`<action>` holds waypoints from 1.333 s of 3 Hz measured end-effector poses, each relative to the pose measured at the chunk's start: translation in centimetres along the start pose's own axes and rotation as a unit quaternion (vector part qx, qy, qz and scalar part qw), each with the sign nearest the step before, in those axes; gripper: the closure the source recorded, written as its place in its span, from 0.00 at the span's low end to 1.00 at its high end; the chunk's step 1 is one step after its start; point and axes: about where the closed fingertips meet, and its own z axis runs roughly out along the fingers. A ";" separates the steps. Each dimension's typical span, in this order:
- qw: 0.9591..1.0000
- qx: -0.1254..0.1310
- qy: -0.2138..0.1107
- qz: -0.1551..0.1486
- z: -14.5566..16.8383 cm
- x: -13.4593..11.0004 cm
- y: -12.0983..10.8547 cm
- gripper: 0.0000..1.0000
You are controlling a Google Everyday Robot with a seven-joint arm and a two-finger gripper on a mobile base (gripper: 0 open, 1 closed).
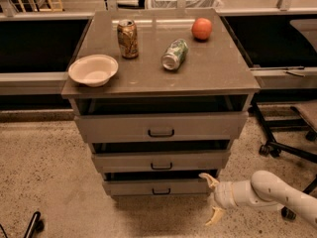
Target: Open bottom drawer
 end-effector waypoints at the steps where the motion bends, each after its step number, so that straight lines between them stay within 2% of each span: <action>1: 0.998 -0.054 0.018 0.010 2.7 2.3 -0.5 0.00; 2: 0.995 -0.080 0.048 0.022 6.9 7.6 -1.8 0.00; 3: 0.997 -0.056 0.048 0.027 9.1 11.5 -2.7 0.00; 4: 0.998 0.015 0.057 -0.004 9.1 14.0 -3.6 0.00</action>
Offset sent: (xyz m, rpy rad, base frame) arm 0.0615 -0.0003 -0.1770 -0.1715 0.2060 0.0976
